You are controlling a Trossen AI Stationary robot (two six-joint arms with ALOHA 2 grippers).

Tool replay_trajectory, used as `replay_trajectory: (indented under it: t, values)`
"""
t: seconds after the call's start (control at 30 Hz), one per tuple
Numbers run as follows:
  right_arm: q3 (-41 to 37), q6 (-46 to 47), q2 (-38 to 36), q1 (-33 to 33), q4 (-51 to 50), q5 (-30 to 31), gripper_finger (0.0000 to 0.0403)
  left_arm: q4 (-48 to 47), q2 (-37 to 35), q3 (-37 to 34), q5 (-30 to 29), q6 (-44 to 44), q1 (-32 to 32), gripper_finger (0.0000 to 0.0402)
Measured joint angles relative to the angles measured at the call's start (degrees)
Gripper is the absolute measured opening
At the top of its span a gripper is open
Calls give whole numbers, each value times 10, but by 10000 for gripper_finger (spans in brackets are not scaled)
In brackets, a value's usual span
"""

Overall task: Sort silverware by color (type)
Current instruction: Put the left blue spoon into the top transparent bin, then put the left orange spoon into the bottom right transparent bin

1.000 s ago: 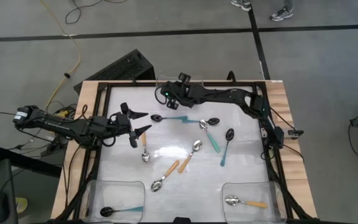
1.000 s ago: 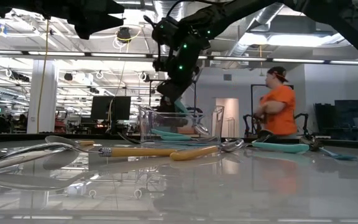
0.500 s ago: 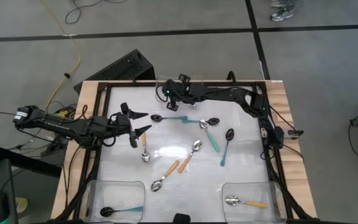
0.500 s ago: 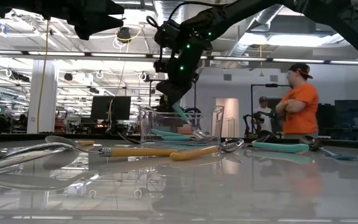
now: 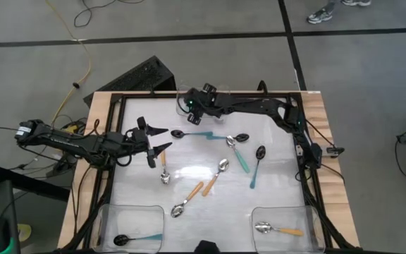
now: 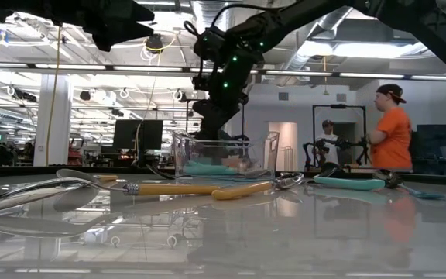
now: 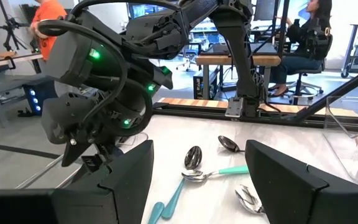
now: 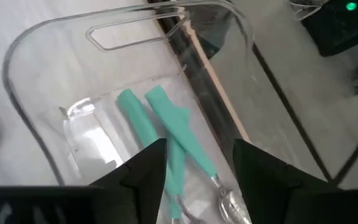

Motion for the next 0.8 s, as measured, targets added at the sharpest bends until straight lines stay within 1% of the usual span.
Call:
replay_trajectory:
  t: [0.07, 0.3, 0.47, 0.63, 0.8]
  values:
    - [0, -1, 0, 0, 6, -14, 210, 0, 0, 0, 0, 0, 0, 243]
    - [10, -7, -15, 6, 23, -35, 211, -2, 0, 0, 0, -6, 0, 243]
    - [26, -42, -57, 19, 26, -42, 211, -6, 0, 0, 1, -13, 0, 243]
    - [30, -72, -138, 36, -4, -43, 212, -9, 0, 0, 4, -22, 0, 243]
    - [32, -72, -251, 61, -89, -43, 212, -9, 0, 0, 9, -25, 0, 243]
